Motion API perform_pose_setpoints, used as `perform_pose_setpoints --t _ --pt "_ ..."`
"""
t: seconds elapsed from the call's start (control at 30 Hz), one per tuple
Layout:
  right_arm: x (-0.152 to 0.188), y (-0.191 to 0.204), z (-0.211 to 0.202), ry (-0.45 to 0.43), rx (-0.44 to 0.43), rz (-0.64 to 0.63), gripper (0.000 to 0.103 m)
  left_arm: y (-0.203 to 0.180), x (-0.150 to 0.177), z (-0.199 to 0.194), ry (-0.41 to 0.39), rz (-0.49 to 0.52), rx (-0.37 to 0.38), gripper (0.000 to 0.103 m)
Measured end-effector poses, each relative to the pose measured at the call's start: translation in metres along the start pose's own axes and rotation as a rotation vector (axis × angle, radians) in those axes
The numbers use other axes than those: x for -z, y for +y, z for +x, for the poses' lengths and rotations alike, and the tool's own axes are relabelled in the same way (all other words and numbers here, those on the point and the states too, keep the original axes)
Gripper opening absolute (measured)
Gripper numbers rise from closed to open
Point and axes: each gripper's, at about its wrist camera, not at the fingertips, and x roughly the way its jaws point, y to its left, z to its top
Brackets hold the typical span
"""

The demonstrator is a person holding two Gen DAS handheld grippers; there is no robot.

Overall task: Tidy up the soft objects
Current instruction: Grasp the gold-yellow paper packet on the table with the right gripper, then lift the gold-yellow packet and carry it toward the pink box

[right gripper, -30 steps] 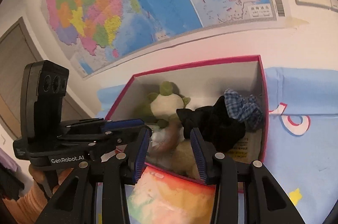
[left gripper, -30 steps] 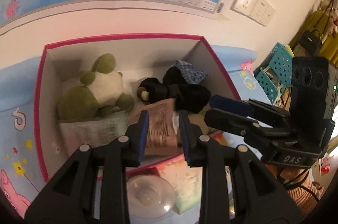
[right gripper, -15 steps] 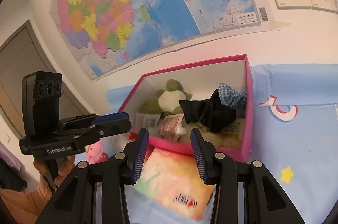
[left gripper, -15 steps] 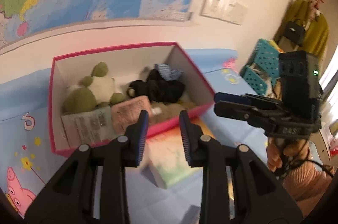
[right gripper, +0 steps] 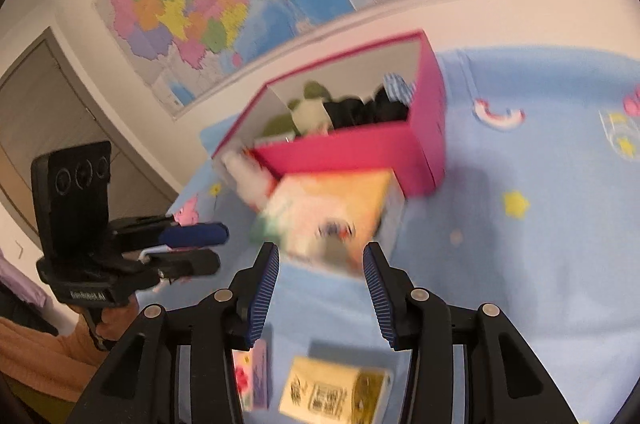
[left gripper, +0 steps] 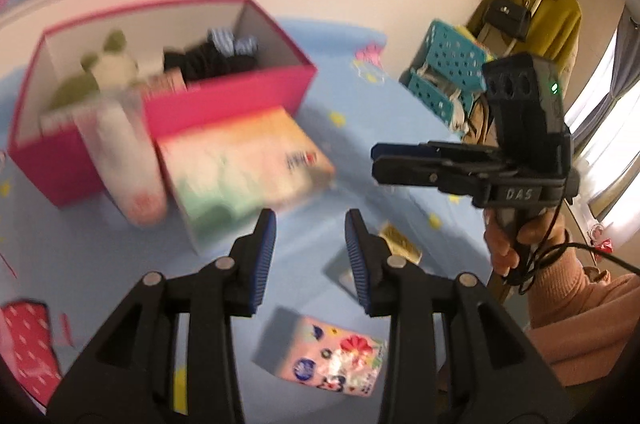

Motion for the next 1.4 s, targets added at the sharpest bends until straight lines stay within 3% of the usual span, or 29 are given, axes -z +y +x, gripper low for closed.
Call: perform_pose_setpoints --t 0.33,0.7,1.4 --pt "0.041 -0.016 -0.002 0.066 0.044 0.071 0.045 -0.014 0.037 0.032 0.105 -0.04 0.048 0.037" --pt "0.069 -0.023 -0.005 0.111 0.054 0.121 0.045 -0.036 0.055 0.055 0.199 -0.01 0.112 0.037" --pt "0.081 -0.005 0.0 0.099 0.043 0.099 0.042 -0.032 0.05 0.057 0.17 -0.057 0.075 0.03"
